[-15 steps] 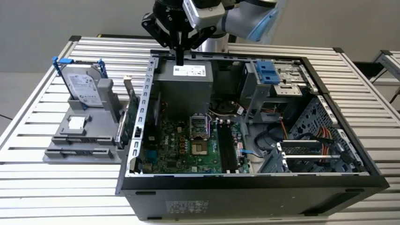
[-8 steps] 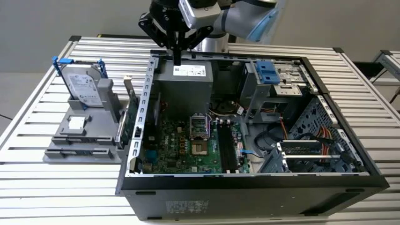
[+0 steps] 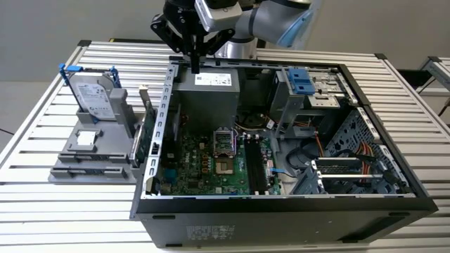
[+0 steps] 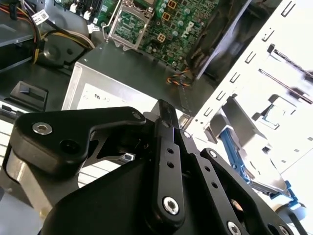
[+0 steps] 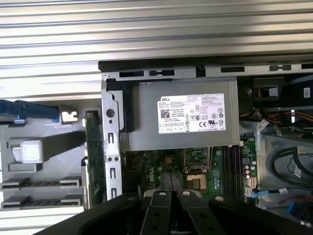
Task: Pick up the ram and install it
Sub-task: 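Reach for the ram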
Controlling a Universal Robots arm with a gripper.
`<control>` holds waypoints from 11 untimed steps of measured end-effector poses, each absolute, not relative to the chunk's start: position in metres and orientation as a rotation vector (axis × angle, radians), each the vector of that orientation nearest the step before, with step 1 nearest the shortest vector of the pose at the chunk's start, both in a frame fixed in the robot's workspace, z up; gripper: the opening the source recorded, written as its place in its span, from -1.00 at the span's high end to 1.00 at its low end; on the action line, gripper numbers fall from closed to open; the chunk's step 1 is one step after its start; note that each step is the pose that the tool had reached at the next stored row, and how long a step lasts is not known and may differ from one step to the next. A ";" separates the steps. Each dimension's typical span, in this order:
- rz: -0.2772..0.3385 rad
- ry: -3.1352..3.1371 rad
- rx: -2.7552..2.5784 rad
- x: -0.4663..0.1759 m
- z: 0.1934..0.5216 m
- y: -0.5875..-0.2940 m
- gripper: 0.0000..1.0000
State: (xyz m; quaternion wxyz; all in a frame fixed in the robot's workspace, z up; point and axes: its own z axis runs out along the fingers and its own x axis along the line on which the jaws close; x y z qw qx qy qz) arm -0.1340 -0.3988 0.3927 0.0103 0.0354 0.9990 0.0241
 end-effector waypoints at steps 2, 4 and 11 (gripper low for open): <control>0.075 3.118 0.111 -0.137 0.393 -0.399 1.00; 0.075 3.118 0.110 -0.141 0.393 -0.399 1.00; 0.075 3.118 0.110 -0.150 0.393 -0.399 1.00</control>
